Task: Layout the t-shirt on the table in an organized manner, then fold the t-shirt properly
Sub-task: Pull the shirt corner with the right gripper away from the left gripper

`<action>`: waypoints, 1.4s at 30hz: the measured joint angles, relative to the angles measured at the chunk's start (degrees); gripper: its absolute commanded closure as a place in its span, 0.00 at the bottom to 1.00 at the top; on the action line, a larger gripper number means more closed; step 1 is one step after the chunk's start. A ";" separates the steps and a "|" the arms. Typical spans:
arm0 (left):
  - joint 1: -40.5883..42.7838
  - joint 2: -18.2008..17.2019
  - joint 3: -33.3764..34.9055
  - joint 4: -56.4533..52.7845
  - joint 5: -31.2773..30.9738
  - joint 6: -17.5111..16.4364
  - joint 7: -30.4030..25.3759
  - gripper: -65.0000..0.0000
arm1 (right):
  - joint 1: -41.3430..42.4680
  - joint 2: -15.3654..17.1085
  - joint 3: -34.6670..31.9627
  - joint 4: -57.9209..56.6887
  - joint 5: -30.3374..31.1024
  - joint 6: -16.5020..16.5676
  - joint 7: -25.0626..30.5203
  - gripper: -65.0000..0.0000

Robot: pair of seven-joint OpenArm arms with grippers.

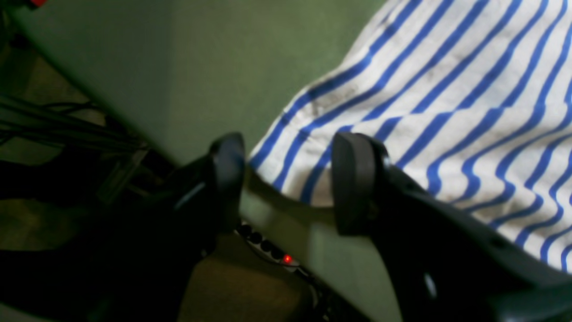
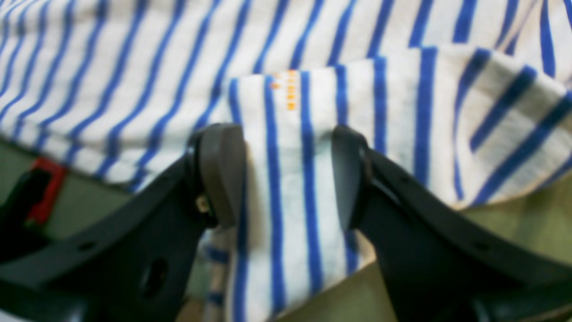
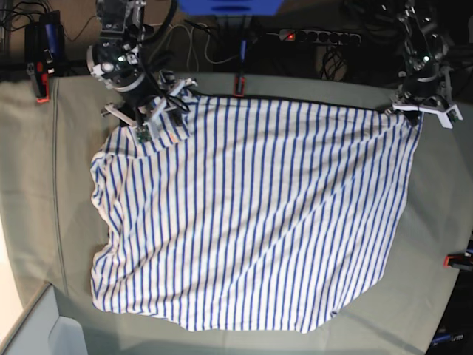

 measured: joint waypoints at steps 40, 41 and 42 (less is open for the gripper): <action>-0.94 -0.52 0.00 -0.31 -0.07 0.00 -0.46 0.53 | -12.04 -0.17 20.35 10.16 20.70 -9.27 7.10 1.00; -0.94 -0.44 0.00 -0.31 -0.07 0.00 -0.44 0.53 | -12.48 -0.13 21.90 9.55 22.12 -8.96 7.13 1.00; -0.90 -0.44 0.00 -0.26 -0.04 0.00 -0.39 0.53 | -13.27 -0.02 23.04 8.96 22.60 -7.93 7.04 1.00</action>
